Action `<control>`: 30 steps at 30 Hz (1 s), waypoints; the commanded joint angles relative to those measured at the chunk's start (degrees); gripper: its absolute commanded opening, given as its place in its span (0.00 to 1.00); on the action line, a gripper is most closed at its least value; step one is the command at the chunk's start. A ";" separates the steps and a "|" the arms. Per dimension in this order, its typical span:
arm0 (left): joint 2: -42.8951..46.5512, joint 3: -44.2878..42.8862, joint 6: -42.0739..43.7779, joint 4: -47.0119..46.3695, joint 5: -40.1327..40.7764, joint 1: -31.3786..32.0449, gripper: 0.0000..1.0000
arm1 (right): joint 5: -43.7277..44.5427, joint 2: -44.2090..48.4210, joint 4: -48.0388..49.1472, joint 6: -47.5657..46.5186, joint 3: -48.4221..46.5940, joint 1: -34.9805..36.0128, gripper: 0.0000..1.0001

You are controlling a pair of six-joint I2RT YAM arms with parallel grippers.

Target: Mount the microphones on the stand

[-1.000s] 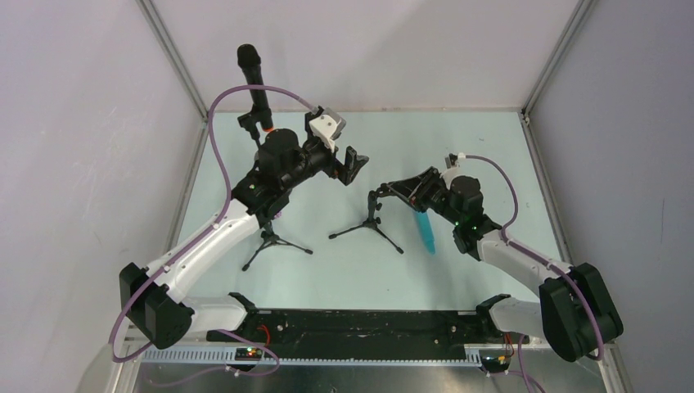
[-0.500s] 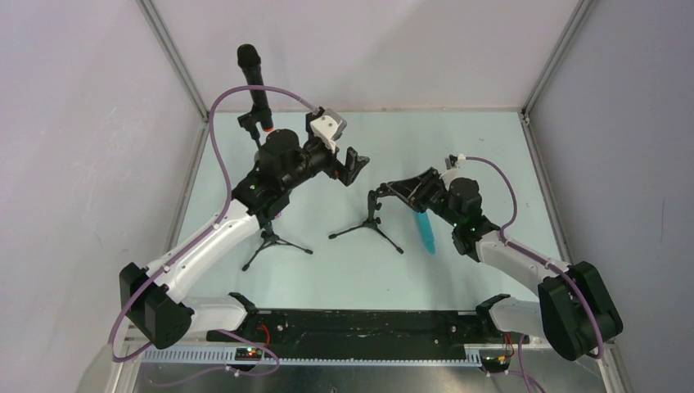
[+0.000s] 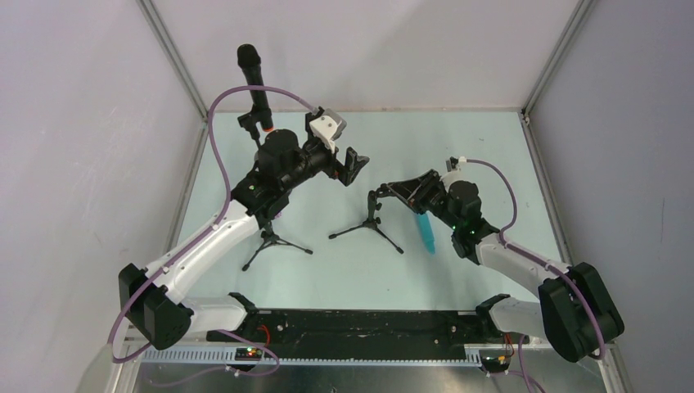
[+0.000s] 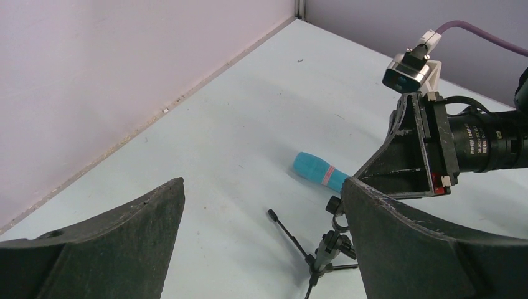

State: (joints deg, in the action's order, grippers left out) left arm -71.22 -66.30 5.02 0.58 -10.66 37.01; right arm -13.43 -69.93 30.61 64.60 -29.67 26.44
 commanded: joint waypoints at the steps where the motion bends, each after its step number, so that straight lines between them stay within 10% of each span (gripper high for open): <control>1: 1.57 0.91 1.13 -1.42 0.64 0.55 1.00 | 1.35 -2.81 -17.29 -4.60 5.01 1.71 0.00; 22: 1.42 1.04 1.38 -1.38 0.89 0.73 1.00 | 5.50 -0.15 -19.05 -3.95 5.84 3.76 0.01; 30: 1.39 1.09 1.40 -1.49 0.91 0.79 1.00 | 4.77 6.11 -17.31 -7.86 5.10 2.11 0.33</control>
State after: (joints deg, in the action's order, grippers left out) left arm -71.20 -65.25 5.08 0.60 -10.61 37.28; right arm -8.21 -64.88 28.99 64.51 -27.49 28.93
